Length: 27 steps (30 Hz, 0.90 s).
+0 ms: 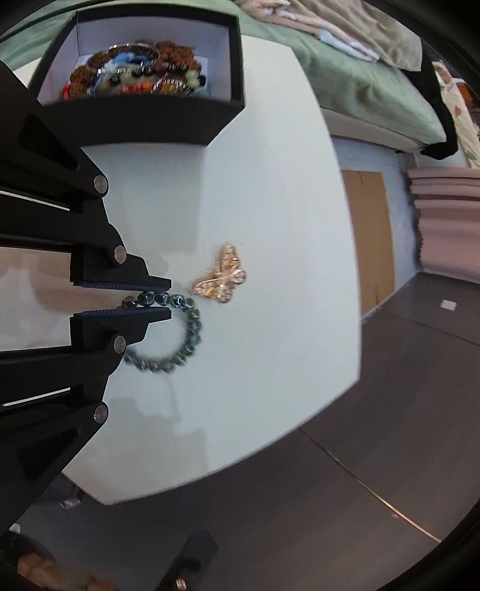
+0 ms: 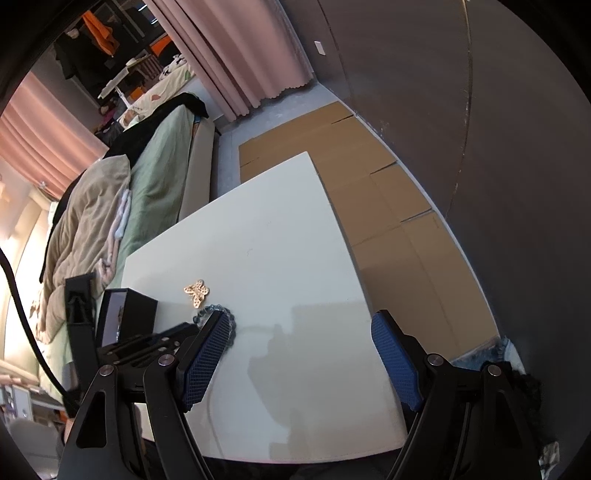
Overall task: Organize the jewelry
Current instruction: 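Carry the grey-blue bracelet into the box with left tool while right grasps the gold butterfly brooch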
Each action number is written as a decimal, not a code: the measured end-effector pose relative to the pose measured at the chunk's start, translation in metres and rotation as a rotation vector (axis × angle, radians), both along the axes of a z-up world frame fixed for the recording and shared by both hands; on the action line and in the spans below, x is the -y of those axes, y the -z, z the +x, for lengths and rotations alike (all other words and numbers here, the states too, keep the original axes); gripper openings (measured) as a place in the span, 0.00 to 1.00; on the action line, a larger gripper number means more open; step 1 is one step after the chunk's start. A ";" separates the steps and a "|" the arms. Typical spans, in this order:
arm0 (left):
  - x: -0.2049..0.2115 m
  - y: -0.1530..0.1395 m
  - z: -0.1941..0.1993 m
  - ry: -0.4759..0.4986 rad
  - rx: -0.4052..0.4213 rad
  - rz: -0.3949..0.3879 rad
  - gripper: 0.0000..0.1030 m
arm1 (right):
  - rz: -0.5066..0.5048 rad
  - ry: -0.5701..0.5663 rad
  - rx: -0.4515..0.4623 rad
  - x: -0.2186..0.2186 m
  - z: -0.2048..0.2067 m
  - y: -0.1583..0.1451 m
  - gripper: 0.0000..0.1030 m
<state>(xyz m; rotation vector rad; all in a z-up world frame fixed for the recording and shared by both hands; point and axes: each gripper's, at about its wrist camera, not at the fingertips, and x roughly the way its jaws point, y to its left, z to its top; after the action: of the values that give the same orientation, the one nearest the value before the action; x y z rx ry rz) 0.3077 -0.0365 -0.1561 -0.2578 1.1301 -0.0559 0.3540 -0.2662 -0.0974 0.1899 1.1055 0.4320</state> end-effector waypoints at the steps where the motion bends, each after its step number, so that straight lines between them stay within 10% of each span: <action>1: -0.002 -0.004 -0.001 0.000 0.010 -0.005 0.08 | 0.011 -0.003 -0.003 -0.001 0.000 0.000 0.77; 27: -0.094 -0.107 -0.059 -0.145 0.240 -0.050 0.08 | -0.073 -0.207 0.040 -0.109 0.001 -0.001 0.77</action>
<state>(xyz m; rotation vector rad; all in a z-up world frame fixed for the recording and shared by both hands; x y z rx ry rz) 0.2484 0.0574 -0.0494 -0.3665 0.8703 0.0131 0.3545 -0.1568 -0.0966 0.0024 1.1042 0.5768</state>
